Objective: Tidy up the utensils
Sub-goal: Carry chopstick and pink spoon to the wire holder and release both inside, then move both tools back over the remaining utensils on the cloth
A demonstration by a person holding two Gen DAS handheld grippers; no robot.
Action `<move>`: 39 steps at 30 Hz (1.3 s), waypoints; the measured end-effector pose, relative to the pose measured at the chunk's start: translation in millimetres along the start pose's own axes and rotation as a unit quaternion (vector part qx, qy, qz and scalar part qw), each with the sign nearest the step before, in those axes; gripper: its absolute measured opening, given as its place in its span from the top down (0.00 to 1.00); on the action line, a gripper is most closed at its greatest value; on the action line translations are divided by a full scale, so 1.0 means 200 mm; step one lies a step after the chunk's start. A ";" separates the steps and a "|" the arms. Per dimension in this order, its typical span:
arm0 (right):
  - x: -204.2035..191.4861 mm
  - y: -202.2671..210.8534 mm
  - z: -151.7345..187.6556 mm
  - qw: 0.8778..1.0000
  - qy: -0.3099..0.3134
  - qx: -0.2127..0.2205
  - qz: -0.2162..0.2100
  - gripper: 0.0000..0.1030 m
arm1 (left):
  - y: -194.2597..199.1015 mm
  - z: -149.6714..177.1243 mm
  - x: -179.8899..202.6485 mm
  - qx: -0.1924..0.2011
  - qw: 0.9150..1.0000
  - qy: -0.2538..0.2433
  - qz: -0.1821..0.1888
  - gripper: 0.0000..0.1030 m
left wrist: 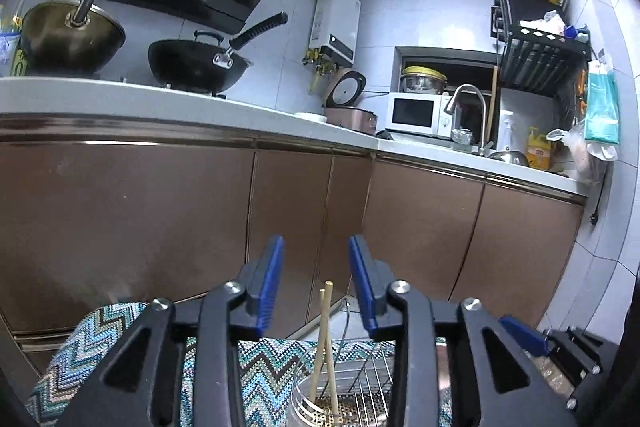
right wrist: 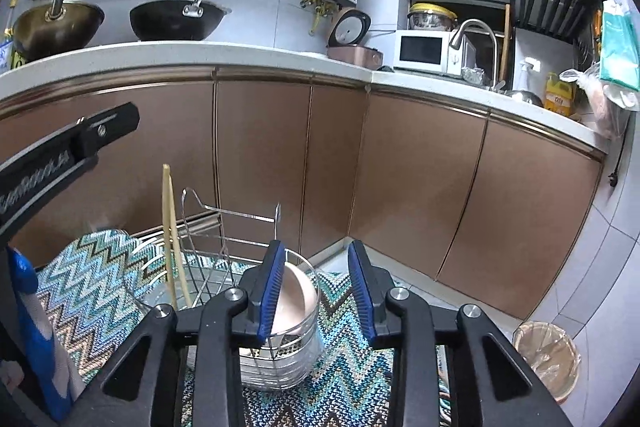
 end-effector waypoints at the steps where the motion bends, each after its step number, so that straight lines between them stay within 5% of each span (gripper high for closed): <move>1: 0.00 0.03 -0.01 1.000 0.000 0.004 0.003 0.67 | 0.02 -0.01 0.00 0.000 1.000 0.000 0.002 0.68; 27: -0.10 0.72 0.08 0.997 -0.039 -0.013 -0.058 0.63 | 0.88 -0.05 -0.18 -0.085 0.994 -0.026 -0.056 0.59; 39: -0.25 0.88 0.15 0.997 -0.019 -0.025 -0.067 0.59 | 1.05 0.01 -0.38 -0.109 0.990 -0.015 -0.091 0.58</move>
Point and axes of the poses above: each gripper's, at about its wrist camera, not at the fingertips, and y roughly against the way its jaws point, x to its right, z to its underside, the point moved 1 cm from there along -y, roughly the way its jaws point, and after that the axes turned 7 degrees about -y, right-handed, at the moved point
